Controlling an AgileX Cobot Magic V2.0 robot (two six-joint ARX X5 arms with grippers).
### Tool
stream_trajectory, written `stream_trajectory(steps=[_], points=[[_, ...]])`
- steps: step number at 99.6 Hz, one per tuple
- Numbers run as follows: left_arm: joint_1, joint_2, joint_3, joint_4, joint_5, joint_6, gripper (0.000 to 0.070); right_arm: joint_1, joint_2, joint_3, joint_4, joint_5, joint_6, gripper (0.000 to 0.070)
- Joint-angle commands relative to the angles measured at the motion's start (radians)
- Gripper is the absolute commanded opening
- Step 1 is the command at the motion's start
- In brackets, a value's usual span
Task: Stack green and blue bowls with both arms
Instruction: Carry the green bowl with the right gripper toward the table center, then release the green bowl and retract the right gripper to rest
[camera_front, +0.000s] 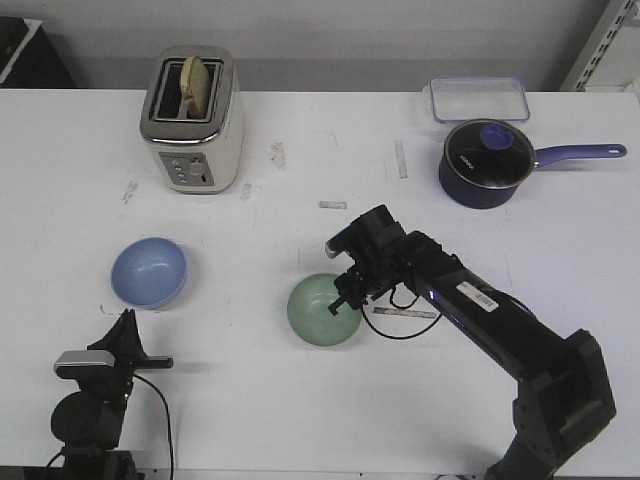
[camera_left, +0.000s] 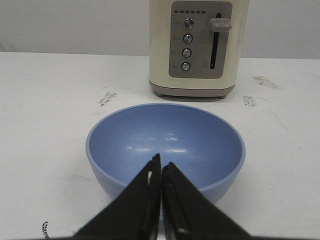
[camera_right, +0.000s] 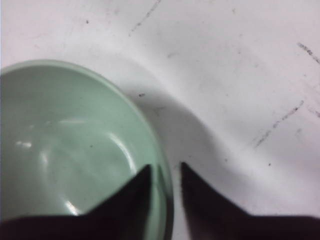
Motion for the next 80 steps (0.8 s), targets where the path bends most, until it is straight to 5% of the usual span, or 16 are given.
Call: stream_trajectory(steps=[1,37,43,54,80], points=[[0.001,-0.001,-0.021,0.011,-0.002,-0.003,0.0001,0.008,0.018,0.018,-0.004,-0.006,-0.003,0.0431],[0.001,-0.001,-0.021,0.011,-0.002,-0.002,0.0001,-0.017,-0.087,0.138,-0.008,0.007,0.013,0.0446],[0.001,-0.001,-0.021,0.011,-0.002,-0.002,0.0001,-0.032,-0.116,0.163,-0.008,0.014,0.021,0.0354],[0.001,-0.001,-0.021,0.011,-0.002,-0.003,0.0001,-0.083,-0.181,0.175,-0.019,0.017,0.030,0.0000],[0.001,-0.001,-0.021,0.011,-0.002,-0.003,0.0001,-0.254,-0.356,0.137,-0.085,0.187,0.091,0.0000]])
